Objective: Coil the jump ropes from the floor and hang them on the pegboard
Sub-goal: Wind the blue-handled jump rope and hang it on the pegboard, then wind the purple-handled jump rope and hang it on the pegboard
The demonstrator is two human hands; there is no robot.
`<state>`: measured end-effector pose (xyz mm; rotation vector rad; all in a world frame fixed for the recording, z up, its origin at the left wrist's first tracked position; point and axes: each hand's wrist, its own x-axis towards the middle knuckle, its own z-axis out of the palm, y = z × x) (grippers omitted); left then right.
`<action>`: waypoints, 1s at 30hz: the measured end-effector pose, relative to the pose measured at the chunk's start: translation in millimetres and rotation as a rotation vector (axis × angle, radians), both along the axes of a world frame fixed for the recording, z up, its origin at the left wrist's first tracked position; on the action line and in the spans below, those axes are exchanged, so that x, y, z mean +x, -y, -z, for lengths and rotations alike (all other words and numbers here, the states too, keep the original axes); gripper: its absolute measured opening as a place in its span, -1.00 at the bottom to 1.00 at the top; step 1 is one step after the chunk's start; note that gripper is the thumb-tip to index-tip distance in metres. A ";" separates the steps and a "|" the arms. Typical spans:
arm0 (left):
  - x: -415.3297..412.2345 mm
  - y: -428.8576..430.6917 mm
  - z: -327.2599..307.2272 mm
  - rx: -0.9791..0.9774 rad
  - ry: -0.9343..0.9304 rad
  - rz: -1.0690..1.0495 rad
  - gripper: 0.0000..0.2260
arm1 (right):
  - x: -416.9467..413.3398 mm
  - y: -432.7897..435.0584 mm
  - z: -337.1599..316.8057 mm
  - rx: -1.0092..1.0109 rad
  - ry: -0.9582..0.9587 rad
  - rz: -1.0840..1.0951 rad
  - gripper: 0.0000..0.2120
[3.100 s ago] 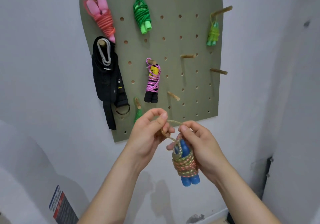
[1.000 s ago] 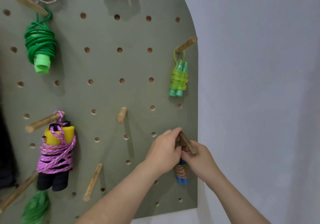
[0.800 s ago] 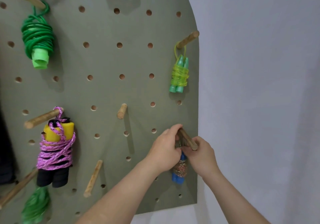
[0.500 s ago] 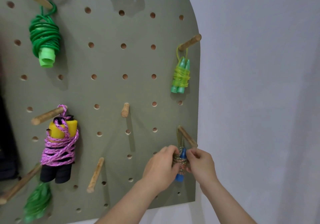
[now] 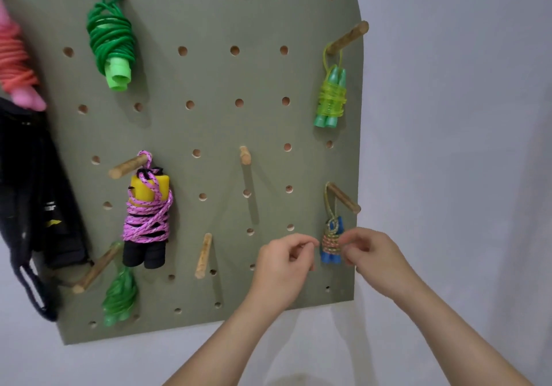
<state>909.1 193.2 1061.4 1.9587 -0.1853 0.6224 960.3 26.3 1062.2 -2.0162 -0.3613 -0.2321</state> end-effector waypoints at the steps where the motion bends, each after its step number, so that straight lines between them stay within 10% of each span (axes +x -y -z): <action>1: -9.7 -5.4 -0.5 -0.049 -0.019 0.011 -0.75 | -8.1 -1.6 -2.6 -0.031 -0.014 -0.028 -0.79; 20: -259.6 -186.4 174.3 0.095 -0.458 0.010 -0.67 | -222.1 -140.8 129.1 -0.847 -0.270 -0.398 -0.85; 30: -348.1 -206.6 370.6 0.149 -0.829 0.039 -0.71 | -331.2 -146.3 355.4 -0.481 -0.864 -0.274 -0.80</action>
